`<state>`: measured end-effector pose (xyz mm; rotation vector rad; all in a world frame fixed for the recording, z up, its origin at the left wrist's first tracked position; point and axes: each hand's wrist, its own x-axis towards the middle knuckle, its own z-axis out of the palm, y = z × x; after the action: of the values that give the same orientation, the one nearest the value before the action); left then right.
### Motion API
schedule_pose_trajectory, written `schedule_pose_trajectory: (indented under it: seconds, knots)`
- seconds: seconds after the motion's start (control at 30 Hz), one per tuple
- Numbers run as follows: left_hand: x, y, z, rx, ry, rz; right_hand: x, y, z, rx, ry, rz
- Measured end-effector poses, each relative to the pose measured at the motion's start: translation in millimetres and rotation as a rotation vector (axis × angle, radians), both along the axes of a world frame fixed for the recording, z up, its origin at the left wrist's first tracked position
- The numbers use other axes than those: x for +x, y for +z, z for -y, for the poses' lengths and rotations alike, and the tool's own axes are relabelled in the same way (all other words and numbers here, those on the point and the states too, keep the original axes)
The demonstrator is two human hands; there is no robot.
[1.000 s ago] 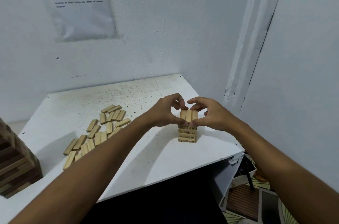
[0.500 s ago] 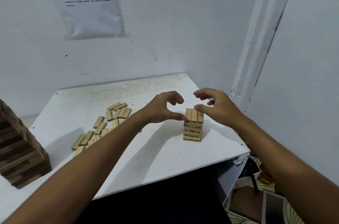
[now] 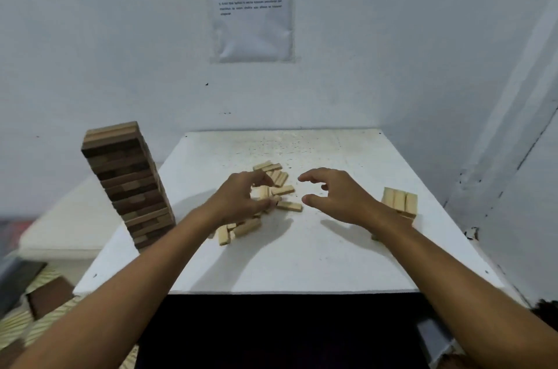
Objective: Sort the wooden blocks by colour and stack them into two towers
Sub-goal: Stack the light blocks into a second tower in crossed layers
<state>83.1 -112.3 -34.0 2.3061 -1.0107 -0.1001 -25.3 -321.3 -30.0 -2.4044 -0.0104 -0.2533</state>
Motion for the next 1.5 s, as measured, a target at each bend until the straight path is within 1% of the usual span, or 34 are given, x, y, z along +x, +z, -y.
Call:
schedule_pose_trajectory:
  seconds: [0.1, 0.2, 0.27, 0.33, 0.43, 0.5, 0.6, 0.77, 0.9, 1.0, 1.1, 1.23, 1.33, 1.5]
  knots:
    - [-7.2, -13.9, -35.0, 0.095, 0.085, 0.053, 15.7, -23.3, -20.0, -0.049, 0.032, -0.080]
    - [-16.8, -31.6, -60.7, 0.101, 0.057, 0.136, 23.9, -44.6, -38.2, -0.046, 0.054, -0.115]
    - [-24.1, -43.8, -70.7, 0.134, 0.052, 0.180, 27.9, -56.9, -48.8, -0.163, 0.050, -0.107]
    - [-30.2, -54.9, -75.0, 0.173, 0.029, 0.252, 29.4, -63.3, -57.0, -0.288, 0.039, -0.109]
    - [-37.1, -64.7, -73.1, 0.173, -0.020, 0.420, 31.9, -69.3, -66.1, -0.449, 0.061, -0.102]
    - [-41.0, -66.6, -66.6, 0.148, -0.017, 0.510, 30.1, -71.3, -69.1, -0.489, 0.066, -0.127]
    - [-45.3, -66.4, -57.0, 0.123, -0.024, 0.551, 22.2, -72.7, -66.8, -0.479, 0.066, -0.121]
    - [-51.9, -68.7, -42.6, 0.026, -0.039, 0.480, 2.2, -69.4, -59.1, -0.378, 0.049, -0.073]
    - [-61.1, -75.8, -34.2, -0.030, 0.070, 0.440, -11.9, -70.8, -56.6, -0.325, 0.041, -0.034]
    - [-63.1, -76.1, -30.6, -0.065, 0.114, 0.390, -18.6, -74.1, -57.0, -0.296, 0.059, -0.010]
    - [-66.3, -71.4, -27.1, -0.134, 0.113, 0.254, -23.1, -76.6, -57.4, -0.265, 0.083, 0.027]
    - [-73.0, -67.5, -23.9, -0.256, 0.179, 0.026, -26.4, -77.9, -59.1, -0.218, 0.117, 0.050]
    - [-72.3, -67.2, -26.0, -0.278, 0.221, -0.128, -26.7, -79.2, -60.5, -0.190, 0.150, 0.047]
    - [-70.6, -61.8, -31.3, -0.220, 0.212, -0.204, -30.7, -75.1, -62.0, -0.054, 0.103, 0.029]
